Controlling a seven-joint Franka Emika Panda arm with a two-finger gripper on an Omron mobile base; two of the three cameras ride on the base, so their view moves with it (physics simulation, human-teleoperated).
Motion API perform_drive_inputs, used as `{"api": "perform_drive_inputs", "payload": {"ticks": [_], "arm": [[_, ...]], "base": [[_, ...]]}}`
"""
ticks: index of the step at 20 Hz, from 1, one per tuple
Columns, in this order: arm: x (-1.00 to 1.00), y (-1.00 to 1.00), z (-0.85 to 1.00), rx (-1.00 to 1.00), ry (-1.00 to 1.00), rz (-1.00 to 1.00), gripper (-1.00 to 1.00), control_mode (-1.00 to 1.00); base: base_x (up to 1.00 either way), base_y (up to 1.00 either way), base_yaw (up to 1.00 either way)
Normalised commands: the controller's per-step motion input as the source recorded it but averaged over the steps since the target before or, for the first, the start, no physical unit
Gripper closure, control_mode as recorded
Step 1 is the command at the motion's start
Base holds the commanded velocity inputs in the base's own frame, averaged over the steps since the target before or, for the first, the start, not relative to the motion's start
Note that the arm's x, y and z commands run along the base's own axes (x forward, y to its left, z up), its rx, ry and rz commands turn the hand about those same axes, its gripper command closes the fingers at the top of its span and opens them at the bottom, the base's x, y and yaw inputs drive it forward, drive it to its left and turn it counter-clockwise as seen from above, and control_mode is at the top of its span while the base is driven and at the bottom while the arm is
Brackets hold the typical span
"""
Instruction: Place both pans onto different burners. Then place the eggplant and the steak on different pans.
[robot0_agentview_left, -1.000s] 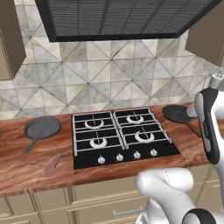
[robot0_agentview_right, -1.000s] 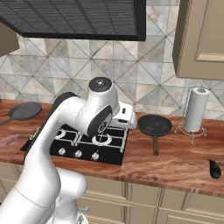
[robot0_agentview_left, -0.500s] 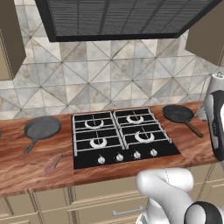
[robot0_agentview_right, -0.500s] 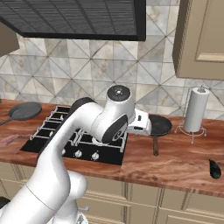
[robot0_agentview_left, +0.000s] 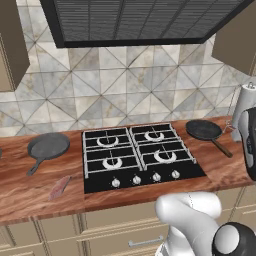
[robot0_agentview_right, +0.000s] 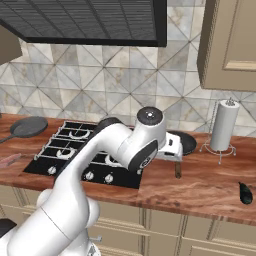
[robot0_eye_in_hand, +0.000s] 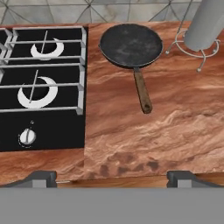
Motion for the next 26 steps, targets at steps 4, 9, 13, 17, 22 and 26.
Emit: {"api": "perform_drive_inputs", "payload": {"ticks": [4,9,13,17,22,26], "arm": [[0.17,-0.17,-0.14,0.00,0.04,0.00,-1.00,-1.00],[0.25,-0.12,-0.17,0.00,0.02,0.00,-1.00,-1.00],[0.24,-0.03,-0.26,0.00,0.00,0.02,-1.00,-1.00],[0.19,0.00,-0.33,0.00,0.00,0.04,-1.00,-1.00],[0.18,-0.06,-0.20,0.00,0.00,0.01,-1.00,-1.00],[0.14,-0.15,-0.10,0.00,0.01,0.00,-1.00,-1.00]], "base": [[0.00,0.00,0.00],[0.00,0.00,0.00],[0.00,0.00,0.00],[0.00,0.00,0.00],[0.00,0.00,0.00],[0.00,0.00,0.00]]}}
